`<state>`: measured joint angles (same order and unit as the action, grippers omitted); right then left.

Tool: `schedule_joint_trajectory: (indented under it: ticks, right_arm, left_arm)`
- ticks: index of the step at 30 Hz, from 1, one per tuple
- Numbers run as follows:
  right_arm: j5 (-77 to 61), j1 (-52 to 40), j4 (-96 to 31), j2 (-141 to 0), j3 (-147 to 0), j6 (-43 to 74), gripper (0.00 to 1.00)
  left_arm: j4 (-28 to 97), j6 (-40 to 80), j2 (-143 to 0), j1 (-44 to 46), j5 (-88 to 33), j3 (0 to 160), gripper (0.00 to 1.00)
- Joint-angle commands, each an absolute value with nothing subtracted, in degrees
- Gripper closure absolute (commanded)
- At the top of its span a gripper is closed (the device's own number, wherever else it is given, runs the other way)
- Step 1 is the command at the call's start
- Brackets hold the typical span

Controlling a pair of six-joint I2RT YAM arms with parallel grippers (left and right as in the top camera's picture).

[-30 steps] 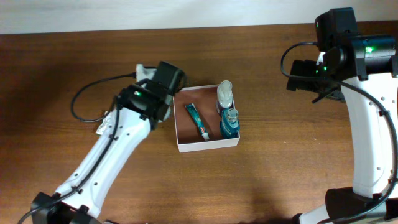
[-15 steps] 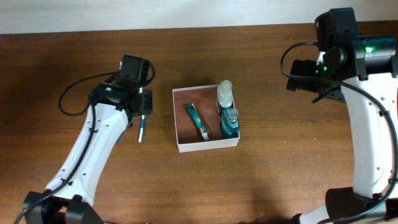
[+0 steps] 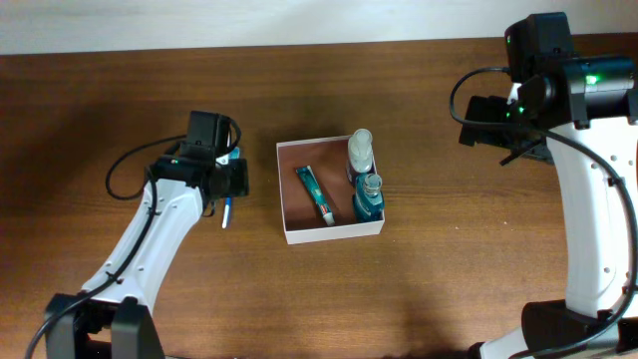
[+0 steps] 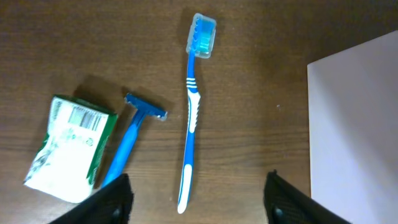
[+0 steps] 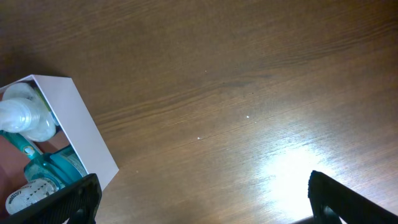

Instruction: Pack container

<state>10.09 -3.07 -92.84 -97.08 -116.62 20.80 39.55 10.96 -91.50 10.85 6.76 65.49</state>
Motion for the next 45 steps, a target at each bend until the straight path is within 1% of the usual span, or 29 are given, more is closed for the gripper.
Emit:
schedule_joint_trajectory:
  ticks: [1, 2, 4, 12, 18, 29, 33, 45]
  right_arm:
    - [11.0, -2.87, -92.79, -97.01, -117.01, 20.8, 0.02]
    - [11.0, -2.87, -92.79, -97.01, -117.01, 20.8, 0.02]
    - [11.03, -2.87, -92.79, -97.01, -117.01, 20.8, 0.02]
    - [11.0, -2.87, -92.79, -97.01, -117.01, 20.8, 0.01]
    - [11.0, -2.87, -92.79, -97.01, -117.01, 20.8, 0.02]
    - [11.0, -2.87, -92.79, -97.01, -117.01, 20.8, 0.02]
    - [11.03, -2.87, -92.79, -97.01, -117.01, 20.8, 0.02]
    - [11.03, -2.87, -92.79, -97.01, -117.01, 20.8, 0.02]
  left_arm:
    - [37.87, 10.15, -91.92, 10.7, 5.13, 63.88, 0.27]
    - [37.36, 10.15, -91.92, 10.7, 5.13, 63.55, 0.25]
    - [36.01, 10.15, -91.92, 10.7, 5.15, 62.72, 0.23]
    - [32.6, 10.15, -91.92, 10.7, 5.17, 59.94, 0.23]
    - [26.89, 10.15, -91.92, 10.7, 5.19, 55.9, 0.22]
    - [16.93, 10.15, -91.92, 10.7, 5.37, 49.28, 0.24]
    - [13.89, 10.15, -91.92, 10.7, 5.37, 47.46, 0.3]
    - [10.2, 10.15, -91.98, 10.7, 5.34, 45.74, 0.3]
